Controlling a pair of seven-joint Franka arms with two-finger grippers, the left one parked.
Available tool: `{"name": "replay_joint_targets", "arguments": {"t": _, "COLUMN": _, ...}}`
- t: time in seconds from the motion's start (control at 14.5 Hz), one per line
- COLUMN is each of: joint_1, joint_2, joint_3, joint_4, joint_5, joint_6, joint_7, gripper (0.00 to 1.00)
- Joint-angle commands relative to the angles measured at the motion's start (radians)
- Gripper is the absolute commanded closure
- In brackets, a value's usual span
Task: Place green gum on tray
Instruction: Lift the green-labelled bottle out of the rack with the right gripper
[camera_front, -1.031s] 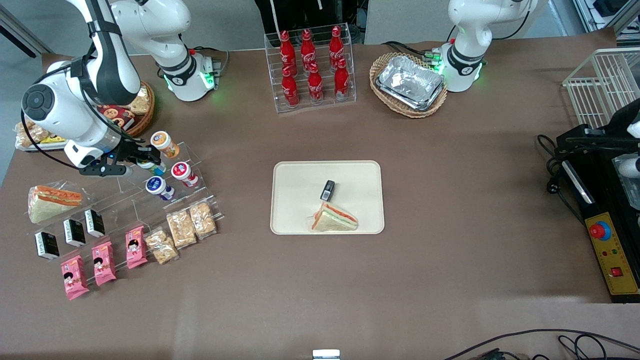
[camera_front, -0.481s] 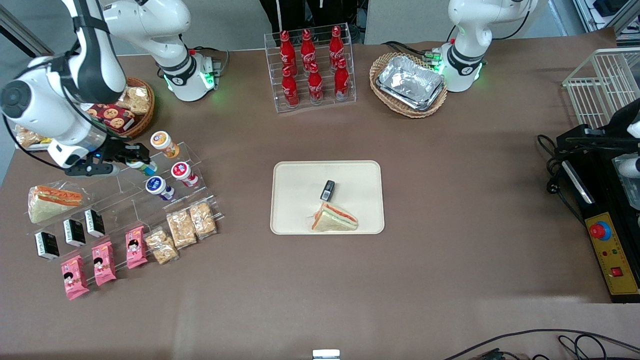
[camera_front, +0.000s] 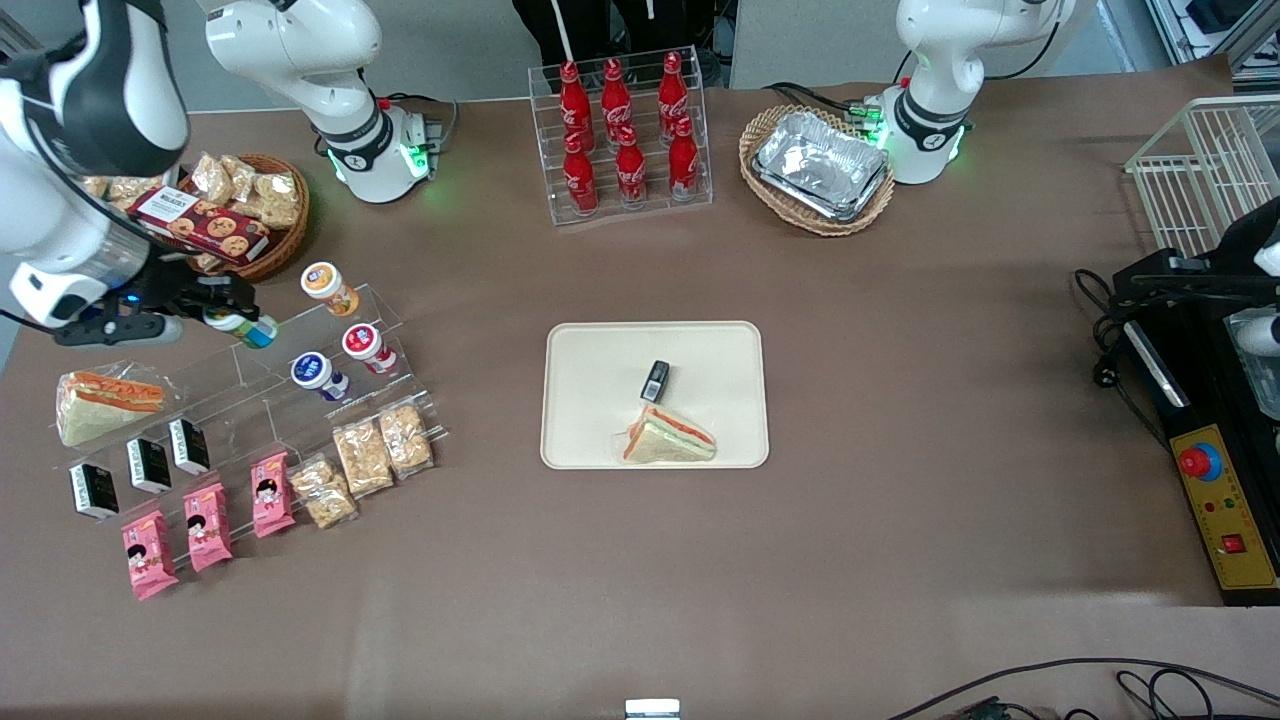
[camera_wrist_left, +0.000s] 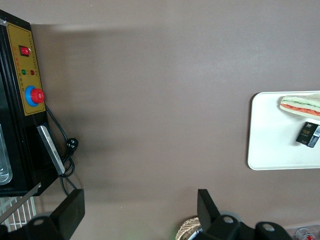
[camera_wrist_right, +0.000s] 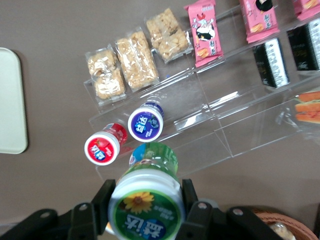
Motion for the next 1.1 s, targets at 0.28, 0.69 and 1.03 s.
{"name": "replay_joint_targets", "arguments": {"t": 0.28, "joint_1": 0.004, "joint_2": 0.219, "joint_3": 0.007, "joint_4": 0.544, "joint_5": 0.046, "joint_6": -0.424, "joint_7": -0.003, "gripper": 0.62}}
{"name": "replay_joint_targets", "arguments": {"t": 0.69, "joint_1": 0.073, "joint_2": 0.228, "joint_3": 0.095, "joint_4": 0.611, "joint_5": 0.102, "joint_6": -0.499, "joint_7": 0.280, "gripper": 0.62}}
{"name": "replay_joint_targets", "arguments": {"t": 1.03, "joint_1": 0.286, "joint_2": 0.275, "joint_3": 0.120, "joint_4": 0.561, "joint_5": 0.102, "joint_6": -0.365, "joint_7": 0.627, "gripper": 0.62}}
